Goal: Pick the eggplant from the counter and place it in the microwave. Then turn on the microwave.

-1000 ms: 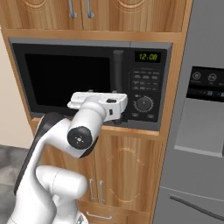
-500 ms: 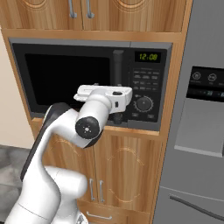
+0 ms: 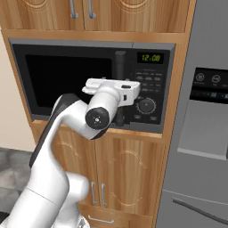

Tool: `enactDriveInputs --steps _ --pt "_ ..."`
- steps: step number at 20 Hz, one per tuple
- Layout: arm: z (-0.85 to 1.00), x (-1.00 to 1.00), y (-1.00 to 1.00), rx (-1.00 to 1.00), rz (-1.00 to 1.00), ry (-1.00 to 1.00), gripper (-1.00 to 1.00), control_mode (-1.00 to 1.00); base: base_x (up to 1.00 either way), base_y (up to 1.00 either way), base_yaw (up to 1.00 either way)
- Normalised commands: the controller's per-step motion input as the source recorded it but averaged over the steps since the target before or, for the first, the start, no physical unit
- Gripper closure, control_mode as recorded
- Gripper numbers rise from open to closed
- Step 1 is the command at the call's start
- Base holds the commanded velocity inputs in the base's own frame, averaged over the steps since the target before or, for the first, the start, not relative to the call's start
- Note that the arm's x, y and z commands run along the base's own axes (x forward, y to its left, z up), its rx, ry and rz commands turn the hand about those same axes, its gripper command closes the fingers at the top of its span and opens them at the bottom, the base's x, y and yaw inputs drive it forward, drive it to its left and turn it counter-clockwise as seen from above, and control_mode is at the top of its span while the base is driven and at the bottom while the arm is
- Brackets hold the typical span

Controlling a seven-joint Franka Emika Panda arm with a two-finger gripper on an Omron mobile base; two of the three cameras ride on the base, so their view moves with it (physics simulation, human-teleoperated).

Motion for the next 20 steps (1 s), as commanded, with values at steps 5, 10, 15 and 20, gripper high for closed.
enactDriveInputs --steps 5,10,15,20 --pt "0.07 0.18 -0.12 0.01 0.0 0.0 -1.0 -1.0 0.0 0.0 0.0" --pt "0.0 0.17 0.0 0.0 0.0 0.0 -1.0 -1.0 0.0 0.0 0.0" --pt "0.0 0.16 0.0 0.0 0.0 0.0 -1.0 -1.0 0.0 0.0 0.0" --pt "0.0 0.22 0.0 0.0 0.0 0.0 -1.0 -1.0 0.0 0.0 0.0"
